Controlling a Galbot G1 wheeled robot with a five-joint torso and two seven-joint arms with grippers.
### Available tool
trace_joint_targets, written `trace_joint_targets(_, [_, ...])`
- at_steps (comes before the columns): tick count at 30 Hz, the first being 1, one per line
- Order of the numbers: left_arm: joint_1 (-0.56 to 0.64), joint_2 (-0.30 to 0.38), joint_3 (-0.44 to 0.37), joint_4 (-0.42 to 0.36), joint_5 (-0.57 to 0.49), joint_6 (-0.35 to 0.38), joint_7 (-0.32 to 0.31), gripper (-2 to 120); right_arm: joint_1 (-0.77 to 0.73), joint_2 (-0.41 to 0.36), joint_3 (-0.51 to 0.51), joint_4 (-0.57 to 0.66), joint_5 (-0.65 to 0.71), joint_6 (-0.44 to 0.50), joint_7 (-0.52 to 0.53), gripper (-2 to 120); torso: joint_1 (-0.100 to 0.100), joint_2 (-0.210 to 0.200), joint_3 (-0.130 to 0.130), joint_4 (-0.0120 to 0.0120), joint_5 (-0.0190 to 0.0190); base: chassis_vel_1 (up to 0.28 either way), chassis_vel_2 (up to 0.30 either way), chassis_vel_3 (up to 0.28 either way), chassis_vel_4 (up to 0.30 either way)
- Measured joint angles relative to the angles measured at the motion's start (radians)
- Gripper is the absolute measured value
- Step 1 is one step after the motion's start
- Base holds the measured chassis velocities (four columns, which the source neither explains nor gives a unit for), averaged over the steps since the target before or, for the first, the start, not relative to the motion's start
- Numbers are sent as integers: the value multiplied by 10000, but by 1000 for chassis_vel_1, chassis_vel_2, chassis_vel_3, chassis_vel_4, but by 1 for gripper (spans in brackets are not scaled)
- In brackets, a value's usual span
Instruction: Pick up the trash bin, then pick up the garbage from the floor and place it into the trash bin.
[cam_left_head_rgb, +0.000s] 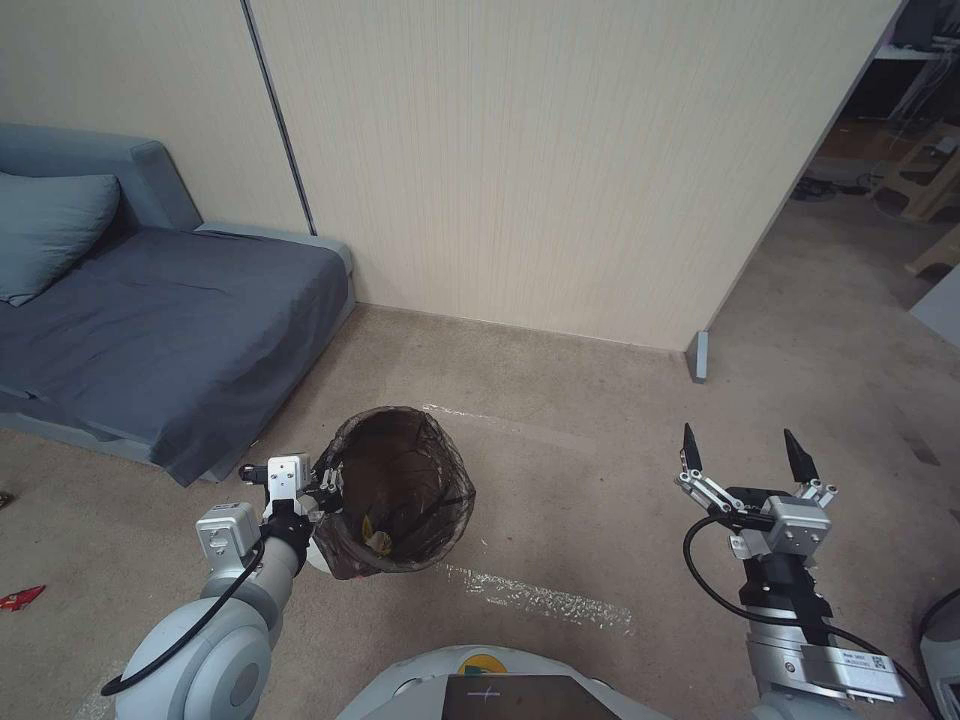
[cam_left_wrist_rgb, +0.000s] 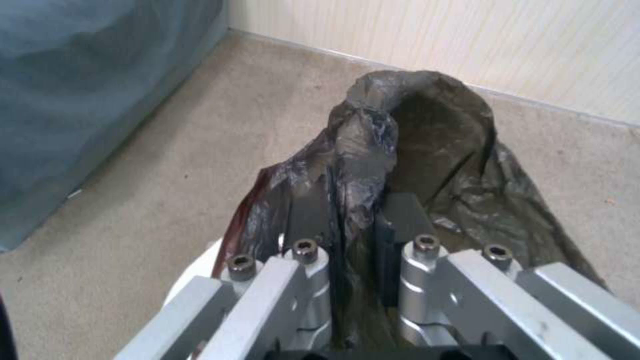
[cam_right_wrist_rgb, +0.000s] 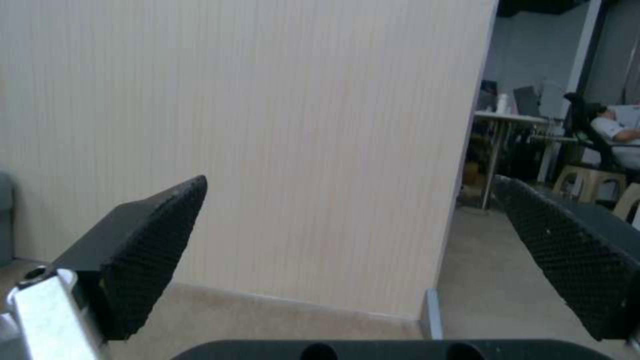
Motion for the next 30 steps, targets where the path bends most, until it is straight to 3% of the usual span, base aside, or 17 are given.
trace_joint_targets(13, [37,-25,0,0,-21,70,47,8,-147,-217,-269,14,-82,24,169,100,0,0,0,-1,0,0,0,0,0])
trace_joint_targets(30, [100,-80,-34,0,-86,70,50,8,-97,-405,-302,-6,4,-192,196,100,0,0,0,0,0,80,84,88,76])
